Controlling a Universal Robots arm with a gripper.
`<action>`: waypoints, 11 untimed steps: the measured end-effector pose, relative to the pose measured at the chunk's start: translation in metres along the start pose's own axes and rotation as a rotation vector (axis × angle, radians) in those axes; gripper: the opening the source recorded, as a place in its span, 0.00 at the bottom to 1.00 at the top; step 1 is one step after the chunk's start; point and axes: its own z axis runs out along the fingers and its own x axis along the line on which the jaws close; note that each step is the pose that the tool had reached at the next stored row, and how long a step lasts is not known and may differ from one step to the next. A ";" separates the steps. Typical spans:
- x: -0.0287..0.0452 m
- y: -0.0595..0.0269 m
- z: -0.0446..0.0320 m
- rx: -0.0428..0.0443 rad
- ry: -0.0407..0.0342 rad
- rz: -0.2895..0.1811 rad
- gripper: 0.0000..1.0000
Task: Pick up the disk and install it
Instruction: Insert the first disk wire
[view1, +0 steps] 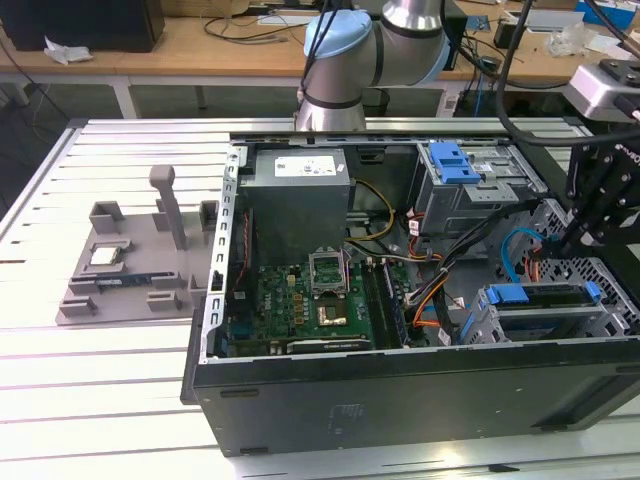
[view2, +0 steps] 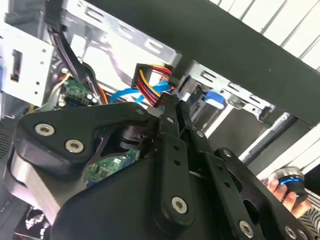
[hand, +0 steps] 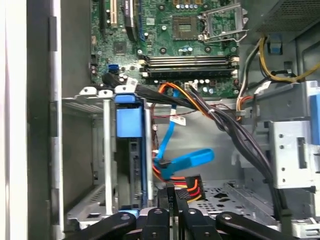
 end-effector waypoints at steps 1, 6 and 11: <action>0.0027 0.0000 0.0001 0.0000 0.0005 0.000 0.16; 0.0163 -0.0002 0.0016 0.0001 0.0010 -0.003 0.16; 0.0253 0.0017 0.0085 0.0001 0.0014 -0.006 0.16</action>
